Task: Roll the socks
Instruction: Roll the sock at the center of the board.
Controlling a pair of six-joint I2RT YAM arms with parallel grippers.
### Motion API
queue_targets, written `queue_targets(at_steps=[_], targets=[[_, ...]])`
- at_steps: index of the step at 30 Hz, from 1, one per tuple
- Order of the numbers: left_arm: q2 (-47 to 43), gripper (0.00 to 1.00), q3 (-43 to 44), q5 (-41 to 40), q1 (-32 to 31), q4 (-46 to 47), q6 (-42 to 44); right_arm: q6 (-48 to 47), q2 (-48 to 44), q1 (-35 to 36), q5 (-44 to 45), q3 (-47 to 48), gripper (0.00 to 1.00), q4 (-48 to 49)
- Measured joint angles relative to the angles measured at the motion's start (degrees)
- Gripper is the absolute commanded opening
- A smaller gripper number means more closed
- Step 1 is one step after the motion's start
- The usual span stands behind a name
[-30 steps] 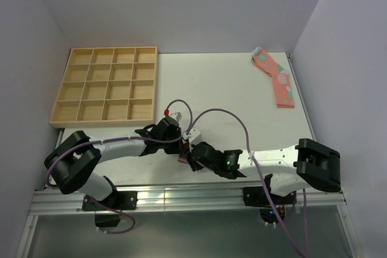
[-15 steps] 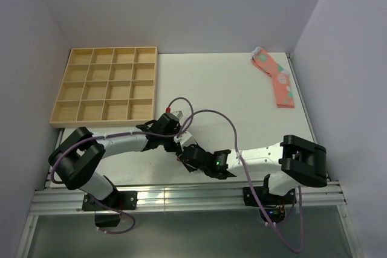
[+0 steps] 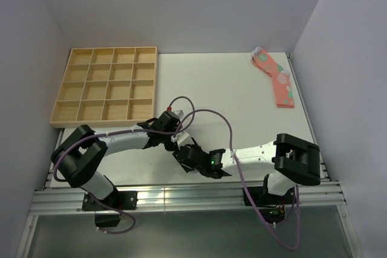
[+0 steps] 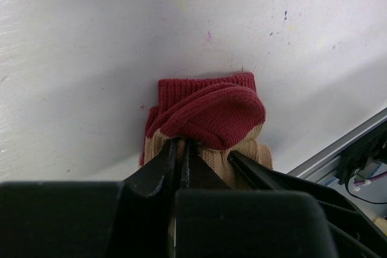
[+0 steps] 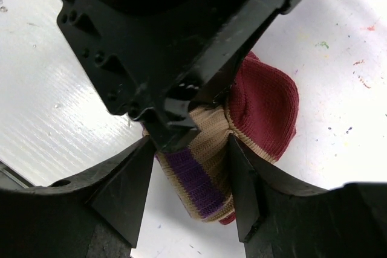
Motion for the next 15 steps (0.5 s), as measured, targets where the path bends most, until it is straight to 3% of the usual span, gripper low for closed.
queue_targets(at_steps=[15], targets=[[0.13, 0.00, -0.76, 0.44, 0.28, 2.14, -0.04, 4.28, 0.37, -1.51, -1.11, -1.38, 0.55, 2.82]])
